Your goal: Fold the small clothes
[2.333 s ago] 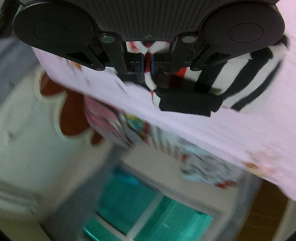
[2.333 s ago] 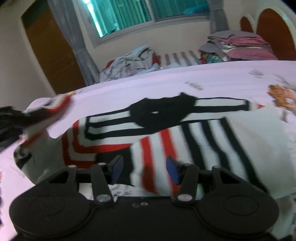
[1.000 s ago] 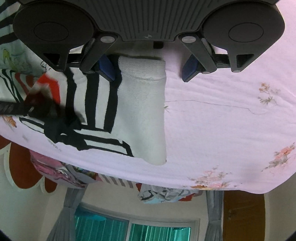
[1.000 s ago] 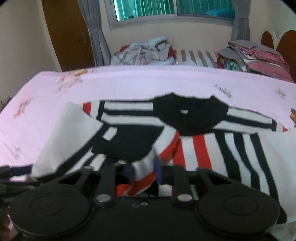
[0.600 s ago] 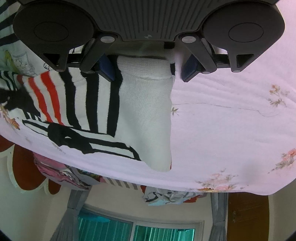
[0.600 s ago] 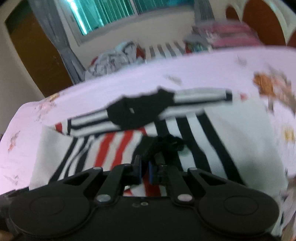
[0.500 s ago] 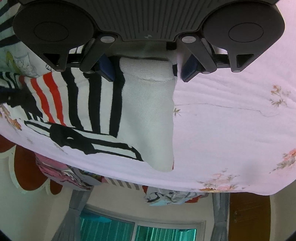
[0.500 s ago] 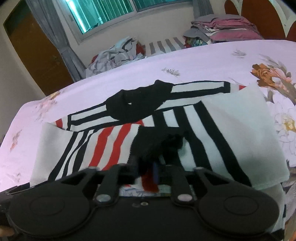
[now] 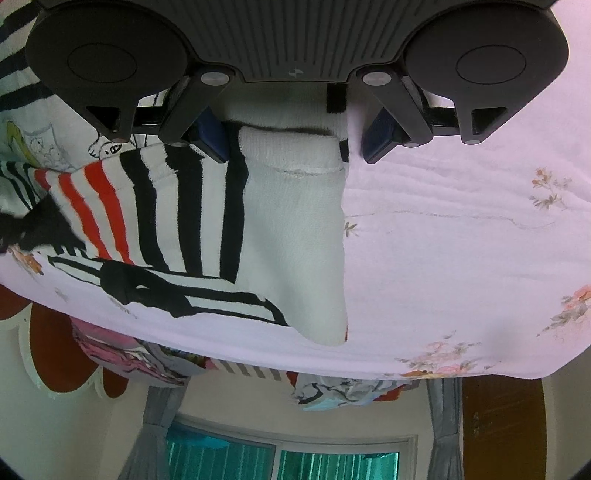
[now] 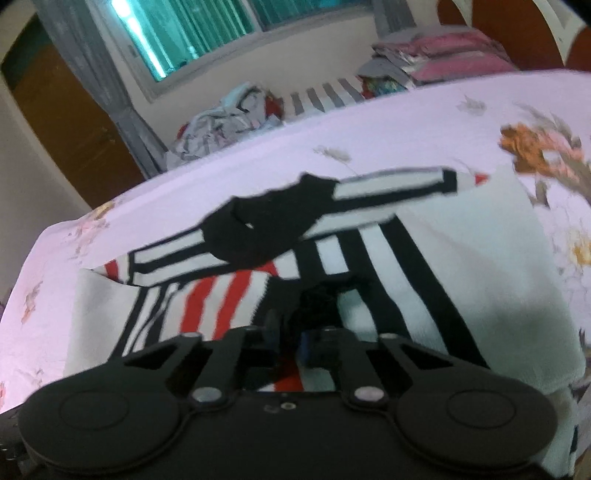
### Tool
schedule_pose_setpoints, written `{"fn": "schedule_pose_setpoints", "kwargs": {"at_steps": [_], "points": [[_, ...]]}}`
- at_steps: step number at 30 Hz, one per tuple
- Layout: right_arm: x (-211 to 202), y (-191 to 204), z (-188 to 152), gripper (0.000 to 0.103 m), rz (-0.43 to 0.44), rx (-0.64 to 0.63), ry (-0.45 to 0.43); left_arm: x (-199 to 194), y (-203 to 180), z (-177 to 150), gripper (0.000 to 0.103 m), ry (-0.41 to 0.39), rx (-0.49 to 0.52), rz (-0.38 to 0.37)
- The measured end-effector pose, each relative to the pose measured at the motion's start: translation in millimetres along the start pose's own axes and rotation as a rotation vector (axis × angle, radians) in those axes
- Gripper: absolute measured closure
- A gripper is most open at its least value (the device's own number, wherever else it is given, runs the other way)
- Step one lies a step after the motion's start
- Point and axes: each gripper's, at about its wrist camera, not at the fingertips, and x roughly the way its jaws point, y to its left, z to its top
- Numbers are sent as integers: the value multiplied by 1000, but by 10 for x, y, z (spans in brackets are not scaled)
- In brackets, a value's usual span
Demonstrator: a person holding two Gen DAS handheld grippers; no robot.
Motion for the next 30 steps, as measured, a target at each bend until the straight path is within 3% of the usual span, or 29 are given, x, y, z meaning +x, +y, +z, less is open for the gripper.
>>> {"fn": "schedule_pose_setpoints", "kwargs": {"at_steps": [4,7,9,11,12,16,17,23,27,30], "points": [[-220,95,136,96,-26,-96,-86,-25,-3,-18,25,-7,6,6],[-330,32,206,102,-108,-146,-136,-18,-19,-21,25,-7,5,11],[-359,-96,246,102,-134,-132,-136,-19,-26,-19,25,-4,6,10],[-314,-255,259,101,-70,-87,-63,-43,-15,-26,25,-3,1,3],[-288,-298,243,95,-38,-62,-33,-53,-7,-23,25,-2,0,-2],[-213,-310,99,51,3,-31,15,-110,13,-63,25,-2,9,2],[-190,-296,67,50,14,-28,21,-118,16,-72,25,0,11,4],[22,-227,-56,52,22,26,92,-127,45,-153,25,20,14,17],[126,-114,-92,68,34,26,109,-104,34,-156,25,13,18,23],[159,-19,-80,96,29,-3,99,-66,27,-138,25,5,12,27]]}}
